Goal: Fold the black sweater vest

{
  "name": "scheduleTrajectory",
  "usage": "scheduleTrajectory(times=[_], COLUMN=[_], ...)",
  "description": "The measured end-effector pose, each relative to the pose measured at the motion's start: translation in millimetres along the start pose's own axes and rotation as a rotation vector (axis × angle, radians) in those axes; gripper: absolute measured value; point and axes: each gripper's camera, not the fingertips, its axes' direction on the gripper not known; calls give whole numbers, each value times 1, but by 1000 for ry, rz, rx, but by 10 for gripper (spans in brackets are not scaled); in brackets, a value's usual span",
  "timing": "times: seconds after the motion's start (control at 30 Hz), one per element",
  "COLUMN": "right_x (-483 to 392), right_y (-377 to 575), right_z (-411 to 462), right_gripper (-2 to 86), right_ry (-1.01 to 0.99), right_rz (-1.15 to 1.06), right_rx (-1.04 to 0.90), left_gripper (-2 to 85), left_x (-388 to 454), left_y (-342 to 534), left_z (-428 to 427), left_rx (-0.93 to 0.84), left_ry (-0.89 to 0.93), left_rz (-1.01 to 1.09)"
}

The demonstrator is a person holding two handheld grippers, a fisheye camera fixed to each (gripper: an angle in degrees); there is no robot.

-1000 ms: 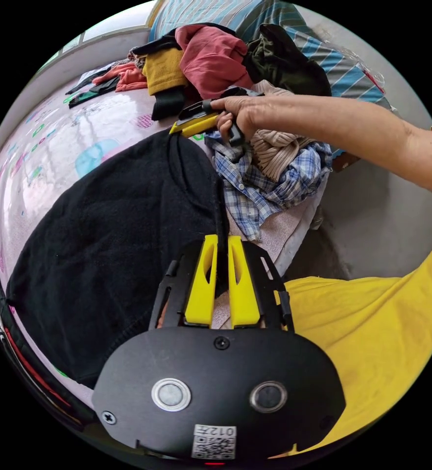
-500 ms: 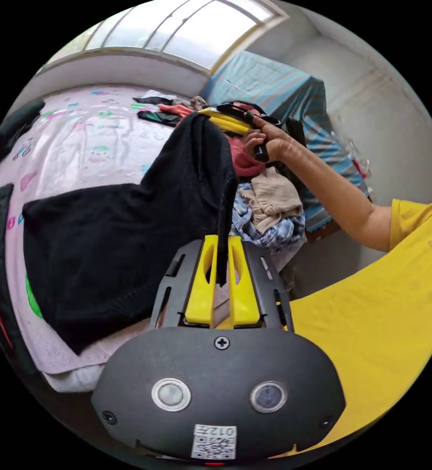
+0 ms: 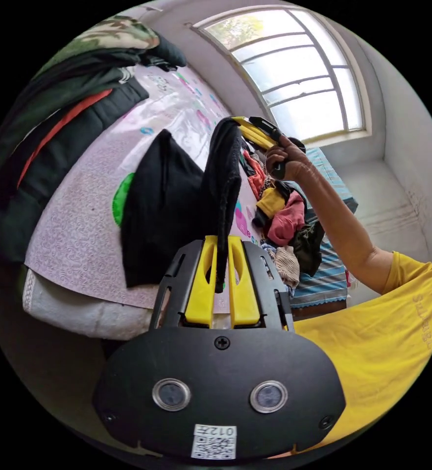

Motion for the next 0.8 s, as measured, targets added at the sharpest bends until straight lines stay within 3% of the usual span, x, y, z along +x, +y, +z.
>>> scheduleTrajectory(times=[0.27, 0.47, 0.6, 0.8], right_x=[-38, -56, -66, -1], right_y=[-12, -15, 1, 76], right_z=[106, 134, 101, 12], right_gripper=[42, 70, 57, 24], right_ry=[253, 273, 295, 279], right_rz=[-29, -105, -188, -54], right_rx=[-97, -130, -125, -40], left_gripper=[24, 17, 11, 7], left_x=[-75, -130, -104, -8], left_y=[3, 23, 28, 1], left_z=[-26, -30, -71, -71], left_rx=[-5, -8, 21, -30], left_ry=[97, 127, -20, -276], left_rz=[-159, -347, -218, 197])
